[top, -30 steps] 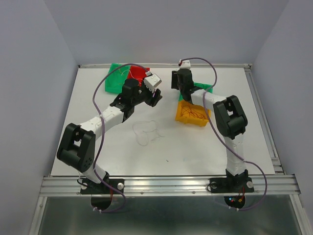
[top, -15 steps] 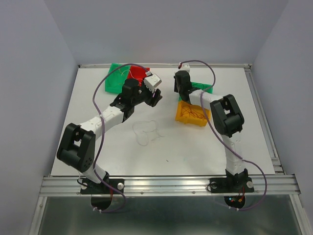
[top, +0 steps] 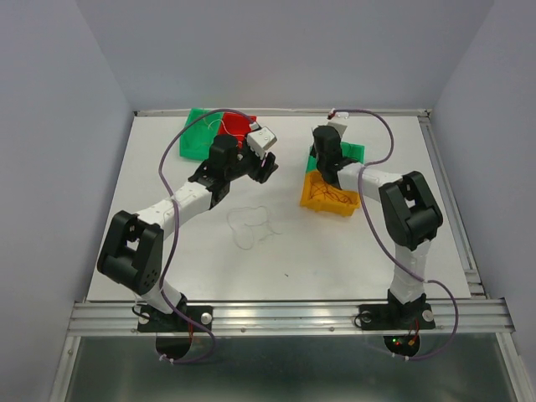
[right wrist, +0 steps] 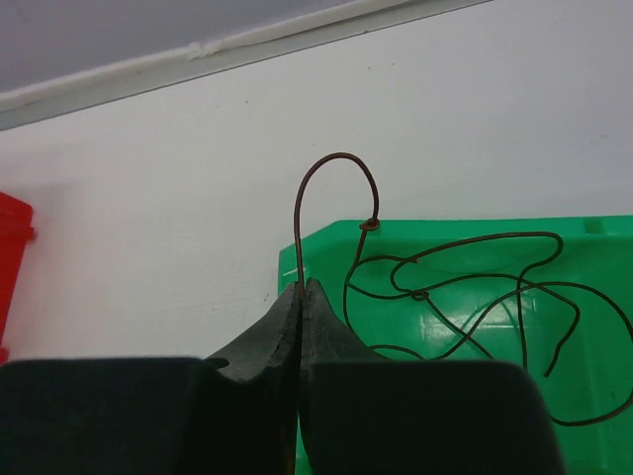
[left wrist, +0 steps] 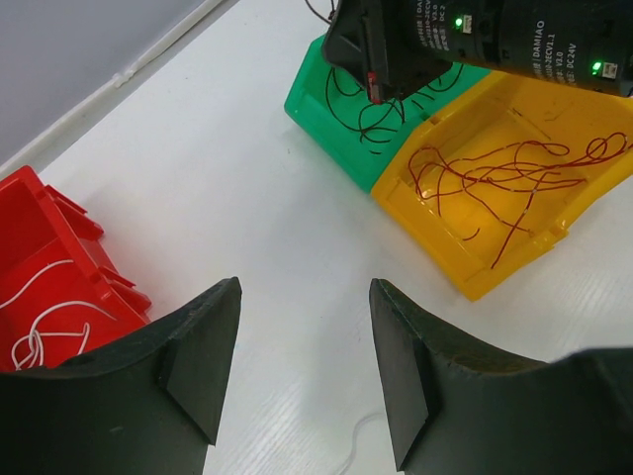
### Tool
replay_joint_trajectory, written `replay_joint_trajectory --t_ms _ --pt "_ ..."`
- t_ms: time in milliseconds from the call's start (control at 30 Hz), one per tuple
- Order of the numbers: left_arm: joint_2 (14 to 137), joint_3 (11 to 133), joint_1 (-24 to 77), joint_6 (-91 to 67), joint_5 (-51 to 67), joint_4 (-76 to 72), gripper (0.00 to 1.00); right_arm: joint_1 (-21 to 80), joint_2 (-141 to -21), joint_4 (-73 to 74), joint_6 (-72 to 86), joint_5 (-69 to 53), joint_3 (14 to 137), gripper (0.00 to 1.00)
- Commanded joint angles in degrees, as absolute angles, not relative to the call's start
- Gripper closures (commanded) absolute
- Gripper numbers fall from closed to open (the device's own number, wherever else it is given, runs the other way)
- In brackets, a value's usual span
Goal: Untangle the cables
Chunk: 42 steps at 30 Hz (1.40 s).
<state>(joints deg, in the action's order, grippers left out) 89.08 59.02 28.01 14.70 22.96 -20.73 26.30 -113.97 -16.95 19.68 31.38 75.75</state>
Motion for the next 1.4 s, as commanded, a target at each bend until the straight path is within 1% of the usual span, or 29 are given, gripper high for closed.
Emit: replay_joint_trajectory --t_ms 0,200,400,467,567,733,900,1000,1033,1100,1133,1200,1267,1300,1367 --pt "86.0 60.6 28.1 15.1 24.1 -22.3 0.34 26.5 -110.9 -20.3 26.3 38.4 72.7 0.99" --pt "85.5 60.5 28.1 15.2 24.1 -22.3 0.34 25.4 -109.8 -17.4 33.4 39.6 70.7 1.00" --pt "85.3 60.3 28.1 15.2 24.5 -22.2 0.34 21.0 -109.2 -14.1 46.9 38.1 67.0 0.99" --pt "85.5 60.4 28.1 15.2 24.5 -22.2 0.34 20.0 -110.2 -11.6 51.6 39.3 68.2 0.99" --pt "85.6 60.5 28.1 15.1 24.5 -22.1 0.34 19.2 -113.3 -3.7 56.5 39.5 73.5 0.99" --pt "85.5 60.4 28.1 15.2 24.3 -22.1 0.34 17.8 -117.2 -2.9 59.7 35.3 77.1 1.00" --pt "85.7 60.6 28.1 15.2 24.5 -22.1 0.34 15.7 -118.5 -2.4 63.9 31.6 76.5 0.99" --pt "85.6 60.5 28.0 15.2 24.4 -22.1 0.34 15.5 -118.1 -2.3 62.8 32.1 76.7 0.88" --pt "85.6 60.5 28.1 15.3 24.5 -22.1 0.34 15.5 -117.8 -2.3 62.7 33.0 76.6 0.76" --pt "85.4 60.5 28.1 15.2 24.5 -22.1 0.34 15.5 -116.2 -2.2 61.8 33.9 76.1 0.73" --pt "85.4 60.4 28.0 15.3 24.5 -22.1 0.34 15.5 -115.4 -2.2 61.4 34.4 75.9 0.69" --pt "85.3 60.4 28.1 15.3 24.4 -22.1 0.34 15.5 -113.4 -2.0 60.8 35.9 75.0 0.66" --pt "85.3 60.3 28.1 15.4 24.4 -22.1 0.34 15.6 -111.8 -1.8 60.4 36.6 74.2 0.62" --pt "85.3 60.5 28.1 15.4 24.3 -22.1 0.34 15.6 -110.2 -1.8 59.9 36.9 73.2 0.52" --pt "85.3 60.5 28.0 15.3 24.3 -22.1 0.34 15.6 -108.8 -1.8 59.9 37.3 72.3 0.50"
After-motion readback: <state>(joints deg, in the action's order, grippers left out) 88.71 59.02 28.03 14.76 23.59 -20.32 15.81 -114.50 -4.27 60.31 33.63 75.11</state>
